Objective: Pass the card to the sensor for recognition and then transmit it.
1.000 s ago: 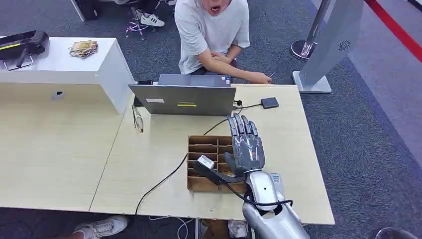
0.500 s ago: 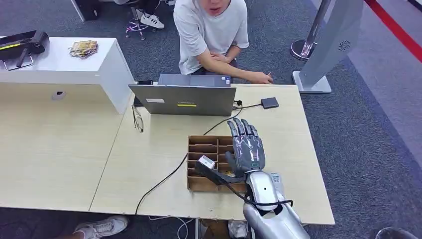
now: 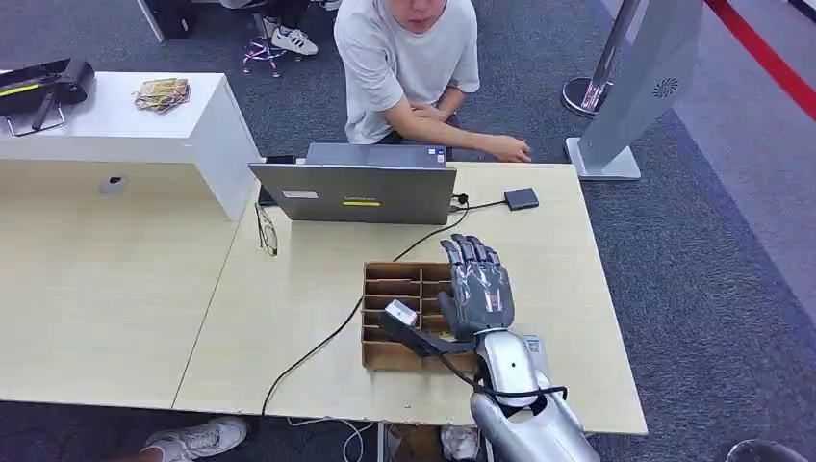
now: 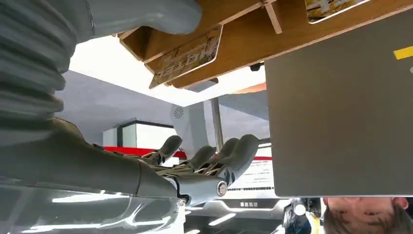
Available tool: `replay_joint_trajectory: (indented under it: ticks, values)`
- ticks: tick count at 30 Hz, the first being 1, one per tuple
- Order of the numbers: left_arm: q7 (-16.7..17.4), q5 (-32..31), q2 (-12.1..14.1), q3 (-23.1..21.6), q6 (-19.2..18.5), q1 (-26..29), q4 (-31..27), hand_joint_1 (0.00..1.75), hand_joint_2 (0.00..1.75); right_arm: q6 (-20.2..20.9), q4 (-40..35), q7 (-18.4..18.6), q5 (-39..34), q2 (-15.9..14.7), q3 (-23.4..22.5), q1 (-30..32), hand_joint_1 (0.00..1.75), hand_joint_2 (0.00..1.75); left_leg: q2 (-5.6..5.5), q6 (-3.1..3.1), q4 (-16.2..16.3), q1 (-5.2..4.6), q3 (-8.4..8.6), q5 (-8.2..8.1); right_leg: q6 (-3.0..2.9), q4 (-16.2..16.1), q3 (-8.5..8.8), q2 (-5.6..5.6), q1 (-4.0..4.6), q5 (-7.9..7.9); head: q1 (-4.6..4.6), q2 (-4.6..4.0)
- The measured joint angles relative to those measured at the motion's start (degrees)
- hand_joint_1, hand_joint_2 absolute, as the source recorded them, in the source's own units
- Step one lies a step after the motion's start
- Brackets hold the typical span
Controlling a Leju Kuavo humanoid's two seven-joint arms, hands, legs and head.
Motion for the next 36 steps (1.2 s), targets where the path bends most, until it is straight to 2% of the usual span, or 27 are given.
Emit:
replay_joint_trajectory:
  ticks: [5,17,25,30,36]
  values:
    - [0.0,0.0,0.0,0.0,0.0,0.0,0.0,0.0,0.0,0.0,0.0,0.02,0.0,-0.04,-0.07,0.0,0.33,1.75,0.0,0.0,0.0,0.0,0.0,0.0,0.0,0.0,0.0,0.0,0.0,0.0,-0.02,0.0]
    - [-0.02,0.02,0.0,0.0,0.0,0.0,0.0,0.0,0.0,-0.2,0.57,0.04,-0.02,-0.22,-0.48,0.01,0.33,1.75,0.0,0.0,0.0,0.0,0.0,0.0,0.0,0.0,0.0,0.0,0.0,0.0,0.0,0.0]
    - [-0.02,0.09,0.0,0.0,0.18,0.0,0.0,0.0,0.0,-0.26,0.66,-0.02,-0.02,-0.26,-0.96,0.03,0.4,1.75,0.0,0.0,0.0,0.0,0.0,0.0,0.0,0.0,0.0,0.0,0.0,0.0,0.0,0.0]
    - [-0.04,0.2,0.0,0.0,0.18,0.0,0.0,0.0,0.0,-0.33,0.87,-0.02,-0.02,-0.35,-1.14,0.08,0.35,1.75,0.0,0.0,0.0,0.0,0.0,0.0,0.0,0.0,-0.01,0.0,0.0,0.0,-0.02,0.0]
    - [-0.09,0.5,0.0,0.02,0.33,0.01,0.0,0.0,0.0,-0.35,0.9,-0.04,-0.04,-0.55,-1.33,0.33,0.44,1.75,0.0,0.0,0.0,0.0,0.0,0.0,0.0,0.0,-0.01,0.01,0.0,0.0,-0.02,0.0]
